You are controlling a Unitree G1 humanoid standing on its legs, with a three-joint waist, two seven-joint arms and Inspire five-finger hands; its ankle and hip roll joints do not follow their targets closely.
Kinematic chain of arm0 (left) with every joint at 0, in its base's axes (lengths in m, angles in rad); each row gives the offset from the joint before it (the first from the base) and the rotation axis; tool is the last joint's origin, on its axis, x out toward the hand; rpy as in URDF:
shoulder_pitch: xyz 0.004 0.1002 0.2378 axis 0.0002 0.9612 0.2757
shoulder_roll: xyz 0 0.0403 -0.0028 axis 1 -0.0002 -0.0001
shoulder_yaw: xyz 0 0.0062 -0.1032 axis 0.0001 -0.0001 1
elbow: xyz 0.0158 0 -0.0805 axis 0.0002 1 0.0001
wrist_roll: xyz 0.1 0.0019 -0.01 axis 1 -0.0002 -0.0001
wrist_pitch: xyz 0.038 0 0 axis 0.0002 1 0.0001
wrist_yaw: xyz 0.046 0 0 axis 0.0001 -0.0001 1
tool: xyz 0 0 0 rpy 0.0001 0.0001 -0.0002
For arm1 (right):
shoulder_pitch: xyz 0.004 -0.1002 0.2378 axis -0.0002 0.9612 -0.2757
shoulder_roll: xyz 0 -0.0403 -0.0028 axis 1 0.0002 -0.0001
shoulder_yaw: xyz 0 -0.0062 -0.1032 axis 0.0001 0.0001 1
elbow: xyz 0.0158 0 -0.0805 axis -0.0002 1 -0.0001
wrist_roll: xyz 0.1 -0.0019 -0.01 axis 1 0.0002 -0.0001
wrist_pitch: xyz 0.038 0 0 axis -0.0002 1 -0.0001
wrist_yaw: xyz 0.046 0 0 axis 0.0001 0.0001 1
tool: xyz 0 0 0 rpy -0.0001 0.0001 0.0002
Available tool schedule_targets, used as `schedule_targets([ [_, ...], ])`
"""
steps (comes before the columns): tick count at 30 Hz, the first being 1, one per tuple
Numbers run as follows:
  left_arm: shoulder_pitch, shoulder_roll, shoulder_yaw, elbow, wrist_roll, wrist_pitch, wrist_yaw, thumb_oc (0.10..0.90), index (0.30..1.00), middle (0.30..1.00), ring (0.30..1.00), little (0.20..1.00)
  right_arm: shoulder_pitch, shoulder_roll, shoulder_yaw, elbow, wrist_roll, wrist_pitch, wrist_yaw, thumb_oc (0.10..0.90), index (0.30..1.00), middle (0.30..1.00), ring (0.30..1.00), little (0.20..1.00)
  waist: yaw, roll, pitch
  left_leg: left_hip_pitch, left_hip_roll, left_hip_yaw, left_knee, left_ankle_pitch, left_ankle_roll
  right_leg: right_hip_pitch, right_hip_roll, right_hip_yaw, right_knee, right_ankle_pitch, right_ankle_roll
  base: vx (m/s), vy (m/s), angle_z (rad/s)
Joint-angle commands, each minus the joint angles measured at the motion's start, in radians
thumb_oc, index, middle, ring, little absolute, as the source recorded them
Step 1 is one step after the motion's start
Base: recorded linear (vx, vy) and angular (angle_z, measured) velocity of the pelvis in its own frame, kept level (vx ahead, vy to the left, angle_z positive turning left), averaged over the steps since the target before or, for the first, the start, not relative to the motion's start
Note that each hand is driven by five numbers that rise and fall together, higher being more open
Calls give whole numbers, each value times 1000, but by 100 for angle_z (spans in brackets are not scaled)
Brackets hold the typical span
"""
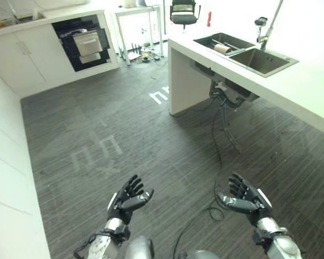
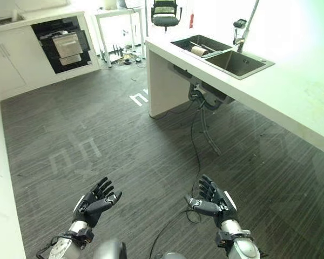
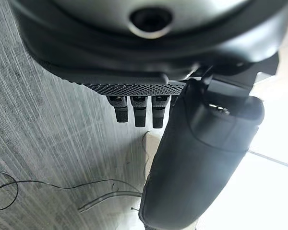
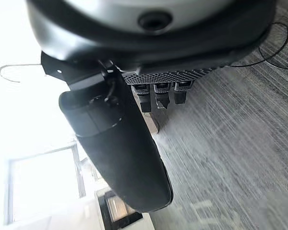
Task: Place the dishes in the dishwasher.
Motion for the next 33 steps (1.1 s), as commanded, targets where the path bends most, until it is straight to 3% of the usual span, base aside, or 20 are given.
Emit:
schedule_targets([
  [1,-2,42,46,-123,-28,-122,-3,800,900,900,900,900,-95,-36,-14,-157,11,-75,70,800,900,900,900,900,43,65,-29,22,-33,-90,-154,7,-39,-44,84,131,-4,29,158,621,144,-120],
  [2,14,38,48,-119,-28,-140,-14,800,900,900,900,900,-97,-39,-5,-152,3,-87,76,800,900,900,900,900,59,66,-34,-35,-27,-79,-154,3,-42,-4,93,144,-4,-6,150,828,250,-162],
  [3,26,36,64,-129,-27,-138,-25,800,900,900,900,900,-118,-47,8,-155,3,-82,83,800,900,900,900,900,73,66,-30,-5,-24,-48,-154,15,-35,38,76,131,-4,-31,152,762,285,-163],
  [5,20,45,70,-136,-29,-133,-24,800,900,900,900,900,-127,-49,13,-167,5,-80,92,800,900,900,900,900,72,77,-34,21,-1,-34,-154,19,-25,55,62,127,-4,-30,161,510,250,-129],
  [8,8,62,74,-136,-33,-125,-19,800,900,900,900,900,-124,-45,12,-186,8,-70,73,800,900,900,900,900,73,71,-48,62,-14,-28,-154,18,-3,93,15,120,-4,-12,192,367,224,-61],
  [10,-12,76,74,-142,-30,-110,-18,800,900,900,900,900,-126,-25,12,-204,15,-47,61,800,900,900,900,900,65,62,-76,93,-39,-32,-154,-8,29,112,-37,105,-4,68,227,372,240,-25],
  [11,-21,81,71,-141,-23,-106,-23,800,900,900,900,900,-125,-10,12,-207,2,-46,61,800,900,900,900,900,63,57,-85,108,-57,-42,-154,-17,43,133,-65,77,-4,134,250,349,219,40],
  [12,-30,83,68,-144,-16,-102,-22,800,900,900,900,900,-128,-1,17,-210,-6,-44,56,800,900,900,900,900,61,60,-89,131,-69,-55,-154,-23,48,155,-97,35,-4,241,268,352,253,52],
  [13,-40,83,64,-143,-11,-99,-25,800,900,900,900,900,-131,10,24,-214,-12,-42,47,800,900,900,900,900,61,75,-89,150,-74,-74,-154,-29,54,133,-125,10,78,311,277,294,259,60],
  [15,-51,80,59,-150,13,-93,-34,800,900,900,900,900,-131,22,30,-222,-8,-43,38,800,900,900,900,900,58,100,-83,182,-75,-87,-154,-44,62,34,-159,4,329,353,274,248,264,43],
  [17,-52,81,50,-173,38,-86,-16,800,900,900,900,900,-141,28,41,-223,-6,-43,37,800,900,900,900,900,46,109,-69,219,-78,-80,-154,-64,65,-109,-153,-14,418,330,249,208,147,19],
  [18,-54,85,47,-188,41,-80,-1,800,900,900,900,900,-146,26,50,-226,3,-45,42,800,900,900,900,900,36,104,-61,235,-80,-73,-154,-67,61,-150,-120,-48,348,292,233,249,-57,3],
  [19,-60,95,47,-204,51,-80,9,800,900,900,900,900,-138,21,47,-245,13,-49,57,800,900,900,900,900,28,87,-56,248,-87,-68,-154,-69,51,-160,-95,-111,167,269,228,296,-126,0],
  [20,-64,101,46,-208,49,-82,11,800,900,900,900,900,-129,18,43,-255,17,-52,63,800,900,900,900,900,19,76,-50,262,-96,-74,-154,-76,47,-160,-93,-140,60,287,233,281,-171,22],
  [21,-64,106,46,-213,45,-79,11,800,900,900,900,900,-118,12,37,-263,24,-57,67,800,900,900,900,900,11,61,-41,281,-107,-80,-154,-85,41,-177,-104,-158,-4,300,241,288,-163,86],
  [23,-58,108,47,-219,52,-79,5,800,900,900,900,900,-96,0,25,-271,43,-74,72,800,900,900,900,900,-4,18,-29,320,-138,-74,-154,-112,34,-277,-162,-157,-4,299,263,364,-180,99],
  [26,-56,103,17,-203,65,-114,19,800,900,900,900,900,-92,-7,27,-267,48,-104,66,800,900,900,900,900,-15,0,-29,368,-160,-75,-154,-159,38,-365,-211,-159,-4,332,282,388,-173,3],
  [27,-58,105,12,-206,68,-134,22,800,900,900,900,900,-95,-9,30,-272,41,-117,56,800,900,900,900,900,-15,-3,-32,379,-164,-77,-154,-172,40,-367,-220,-166,-4,342,284,443,-223,-25],
  [30,-84,113,19,-253,92,-168,36,800,900,900,900,900,-118,-24,32,-305,36,-128,7,800,900,900,900,900,-10,-1,-49,412,-145,-49,-154,-202,40,-319,-207,-180,-4,293,281,407,-219,-17],
  [33,-108,118,45,-315,90,-167,51,800,900,900,900,900,-139,-33,14,-337,4,-127,-20,800,900,900,900,900,-13,6,-72,442,-105,-8,-154,-213,34,-270,-179,-179,-4,247,249,433,-255,-12],
])
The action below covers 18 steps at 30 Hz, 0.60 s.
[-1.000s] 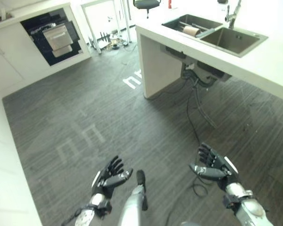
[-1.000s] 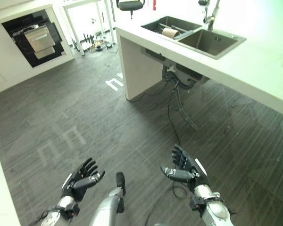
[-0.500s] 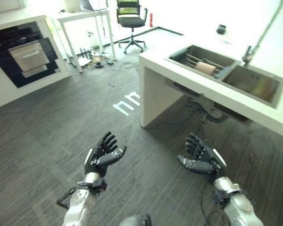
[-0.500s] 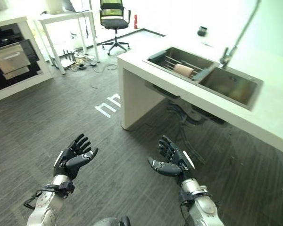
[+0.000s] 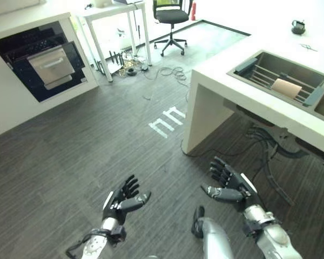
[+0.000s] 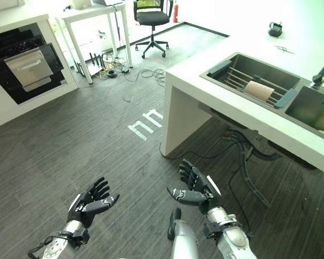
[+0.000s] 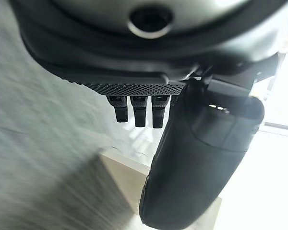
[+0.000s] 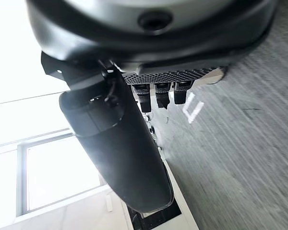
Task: Place the dishes in the dishwasher.
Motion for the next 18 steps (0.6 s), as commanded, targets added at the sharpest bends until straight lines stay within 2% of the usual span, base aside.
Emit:
schedule_targets([
  [1,-103,61,58,-205,25,-176,3,800,900,900,900,900,-71,-35,-103,-148,1,-147,-24,800,900,900,900,900,-22,-29,-101,-127,57,58,3,44,-2,81,-15,12,-30,-120,181,526,-305,-18],
  [3,-115,60,59,-234,34,-201,3,800,900,900,900,900,-71,-51,-131,-169,7,-157,-25,800,900,900,900,900,-25,-27,-105,-104,80,66,3,136,-30,95,6,9,-30,-145,159,365,-230,-31],
  [5,-124,65,61,-276,43,-229,4,800,900,900,900,900,-69,-80,-165,-196,25,-169,-15,800,900,900,900,900,-20,-38,-95,-68,86,59,3,300,-66,124,22,30,-30,-177,131,303,-204,-16],
  [6,-126,66,64,-293,48,-246,7,800,900,900,900,900,-70,-90,-175,-207,34,-170,-10,800,900,900,900,900,-14,-53,-93,-67,73,52,14,356,-74,135,17,44,-30,-188,122,305,-244,-27],
  [7,-141,64,68,-324,53,-276,8,800,900,900,900,900,-78,-98,-189,-228,29,-187,-8,800,900,900,900,900,-2,-65,-71,-171,80,29,110,385,-76,170,29,79,-30,-209,111,255,-199,-52],
  [9,-162,63,76,-343,54,-291,14,800,900,900,900,900,-98,-108,-199,-243,22,-184,-4,800,900,900,900,900,-5,-63,-59,-211,75,37,53,349,-53,185,49,120,-30,-221,118,233,-34,-85],
  [10,-163,72,90,-378,62,-316,30,800,900,900,900,900,-125,-118,-213,-268,37,-165,23,800,900,900,900,900,-12,-26,-47,-266,67,41,3,250,-31,191,110,196,-30,-229,139,260,119,-96],
  [11,-158,74,94,-390,70,-326,40,800,900,900,900,900,-131,-119,-214,-277,45,-158,34,800,900,900,900,900,-8,-11,-45,-299,54,15,3,212,-25,193,135,232,-30,-233,145,366,161,-135],
  [12,-147,78,99,-417,109,-353,54,800,900,900,900,900,-143,-111,-202,-300,50,-143,39,800,900,900,900,900,13,14,-51,-377,-2,-112,3,191,-19,199,194,315,-30,-243,145,310,83,-134],
  [13,-141,78,101,-426,114,-365,50,800,900,900,900,900,-147,-108,-195,-308,51,-136,36,800,900,900,900,900,25,21,-56,-404,-24,-157,3,205,-21,208,218,347,-30,-252,138,408,100,-200],
  [14,-136,72,108,-440,104,-378,21,800,900,900,900,900,-152,-101,-187,-312,49,-133,30,800,900,900,900,900,50,28,-60,-452,-48,-199,3,247,-25,237,253,385,-30,-275,123,278,89,-177],
  [16,-152,64,99,-449,127,-385,23,800,900,900,900,900,-172,-99,-167,-299,36,-151,23,800,900,900,900,900,58,23,-67,-462,-44,-187,3,242,-12,245,265,402,-30,-291,114,168,116,-151],
  [18,-177,74,83,-444,150,-385,41,800,900,900,900,900,-165,-95,-173,-295,33,-171,26,800,900,900,900,900,45,15,-75,-429,-51,-181,3,217,10,250,251,405,-30,-279,122,137,161,-116],
])
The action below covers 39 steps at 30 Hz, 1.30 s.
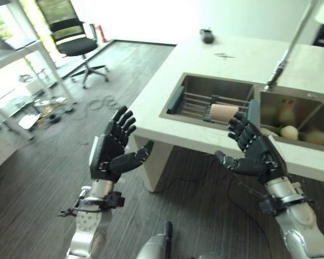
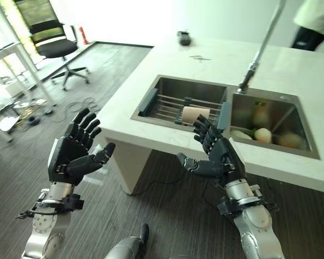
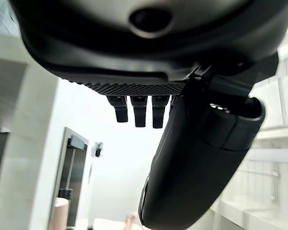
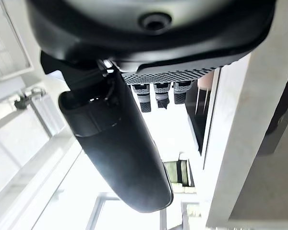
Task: Place the dishes in the dishwasher.
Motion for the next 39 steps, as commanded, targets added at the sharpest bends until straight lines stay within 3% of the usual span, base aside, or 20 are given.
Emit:
schedule_targets([
  [1,-93,42,33,-112,46,-123,11,800,900,900,900,900,-88,14,-56,-117,49,-120,11,800,900,900,900,900,32,-23,-58,112,-15,47,-24,-26,38,-70,3,-78,-78,89,74,162,174,-84],
  [5,-130,50,17,-110,54,-96,-28,800,900,900,900,900,-70,24,-90,-128,74,-118,13,800,900,900,900,900,7,-31,-85,167,-2,63,-24,-70,49,-49,-50,-129,-78,94,90,151,118,-33],
  [7,-133,56,19,-112,54,-86,-36,800,900,900,900,900,-76,45,-89,-130,81,-113,6,800,900,900,900,900,11,-29,-87,175,12,87,-24,-75,51,-17,-87,-214,-78,174,117,133,75,-14],
  [9,-132,64,27,-113,81,-90,-37,800,900,900,900,900,-92,70,-73,-125,80,-105,-4,800,900,900,900,900,12,-9,-78,195,45,108,-24,-83,54,-18,-108,-312,-78,269,150,139,62,-36],
  [10,-133,66,29,-114,86,-91,-39,800,900,900,900,900,-96,75,-69,-125,80,-102,-8,800,900,900,900,900,13,-6,-76,199,53,114,-24,-87,55,-25,-115,-328,-73,278,155,127,16,-64],
  [13,-156,82,41,-132,87,-77,-38,800,900,900,900,900,-115,102,-53,-116,81,-90,-5,800,900,900,900,900,29,-15,-68,219,81,159,-24,-111,49,-83,-218,-414,-78,249,153,86,-57,-61],
  [15,-167,93,36,-152,75,-66,-40,800,900,900,900,900,-112,101,-47,-116,85,-95,-19,800,900,900,900,900,21,-35,-62,236,77,185,-24,-134,46,-160,-267,-405,-78,228,161,151,-130,-77],
  [17,-171,85,20,-163,90,-63,-32,800,900,900,900,900,-119,95,-45,-118,87,-90,-33,800,900,900,900,900,7,-48,-59,249,74,202,-24,-154,49,-220,-287,-382,-78,236,166,176,-139,-68],
  [20,-178,77,-5,-164,111,-57,-22,800,900,900,900,900,-129,100,-33,-122,73,-79,-45,800,900,900,900,900,-13,-61,-57,281,64,212,-24,-191,56,-334,-320,-360,-78,297,183,238,-199,-10],
  [26,-177,78,-10,-169,112,-58,-17,800,900,900,900,900,-126,84,-38,-121,89,-90,-44,800,900,900,900,900,-16,-70,-67,301,92,232,-24,-214,58,-323,-306,-378,-78,277,180,213,-259,20],
  [29,-181,76,-12,-174,78,-58,-4,800,900,900,900,900,-146,71,-31,-122,66,-78,-69,800,900,900,900,900,-14,-70,-88,322,134,254,-24,-211,33,-278,-270,-401,-78,228,148,294,-401,23],
  [30,-173,72,-10,-177,68,-63,-9,800,900,900,900,900,-139,68,-34,-126,63,-79,-68,800,900,900,900,900,-13,-67,-95,339,155,261,-24,-184,7,-262,-252,-409,-78,213,132,351,-467,5],
  [32,-169,63,-11,-178,59,-67,-10,800,900,900,900,900,-129,54,-35,-121,68,-84,-67,800,900,900,900,900,5,-76,-86,366,176,265,-24,-3,-35,-227,-231,-410,-78,183,101,301,-417,-15],
  [34,-161,56,-5,-165,59,-84,-8,800,900,900,900,900,-123,51,-37,-115,63,-91,-46,800,900,900,900,900,16,-98,-65,361,161,277,-21,70,-36,-195,-233,-385,-78,165,85,235,-299,-45],
  [35,-157,50,9,-154,35,-89,-29,800,900,900,900,900,-119,46,-49,-116,65,-92,-49,800,900,900,900,900,25,-96,-39,299,149,286,-24,42,-20,-164,-218,-364,-78,148,87,229,-90,-32],
  [36,-134,39,29,-150,29,-103,-36,800,900,900,900,900,-140,64,-40,-111,48,-72,-46,800,900,900,900,900,26,-45,-28,204,160,300,-24,-43,-13,-153,-175,-349,-78,128,103,195,12,-22],
  [39,-130,48,25,-149,57,-109,-10,800,900,900,900,900,-131,62,-30,-124,34,-57,-41,800,900,900,900,900,24,-16,-38,148,174,278,-24,-34,-14,-144,-149,-329,-78,105,97,154,115,-51],
])
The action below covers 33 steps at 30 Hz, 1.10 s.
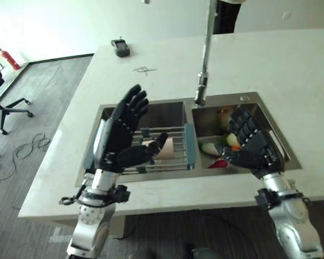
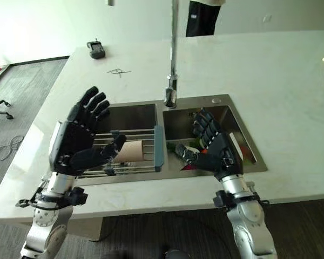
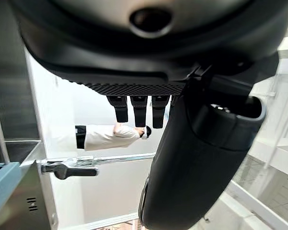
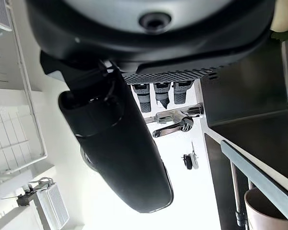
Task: Place the dishes in the dishwasher.
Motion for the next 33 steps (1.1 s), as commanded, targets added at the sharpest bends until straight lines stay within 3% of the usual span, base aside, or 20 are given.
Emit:
schedule_targets([
  [1,-115,31,47,-75,1,-113,33,800,900,900,900,900,-44,-29,-55,-132,9,-89,27,800,900,900,900,900,-3,5,-38,106,-13,-29,-53,-18,6,-40,-91,80,16,-65,162,120,160,-78],
  [4,-120,42,65,-75,18,-87,18,800,900,900,900,900,-30,-28,-73,-127,25,-77,46,800,900,900,900,900,-11,11,-61,114,-18,-32,-53,-36,5,-45,-104,69,16,-65,172,96,130,-48],
  [7,-115,69,80,-61,105,-7,-13,800,900,900,900,900,0,-22,-91,-139,21,-71,64,800,900,900,900,900,-24,18,-80,123,-30,-50,-53,-46,10,-50,-107,75,16,-65,176,86,92,3],
  [15,-132,257,167,36,206,149,-93,800,900,900,900,900,-26,-34,-111,-119,-2,-29,57,800,900,900,900,900,-25,36,-110,130,-61,-67,-53,-56,23,-49,-132,83,16,-56,195,53,110,33],
  [21,-166,345,176,85,290,242,-172,800,900,900,900,900,-51,-56,-126,-103,-13,-6,77,800,900,900,900,900,-36,44,-121,142,-71,-54,-53,-69,35,-50,-143,95,16,-50,208,27,94,15],
  [33,-248,418,113,145,355,298,-282,800,900,900,900,900,-73,-82,-127,-94,2,22,104,800,900,900,900,900,-71,50,-127,162,-68,-25,-53,-83,46,-54,-136,127,16,-40,215,7,21,-1],
])
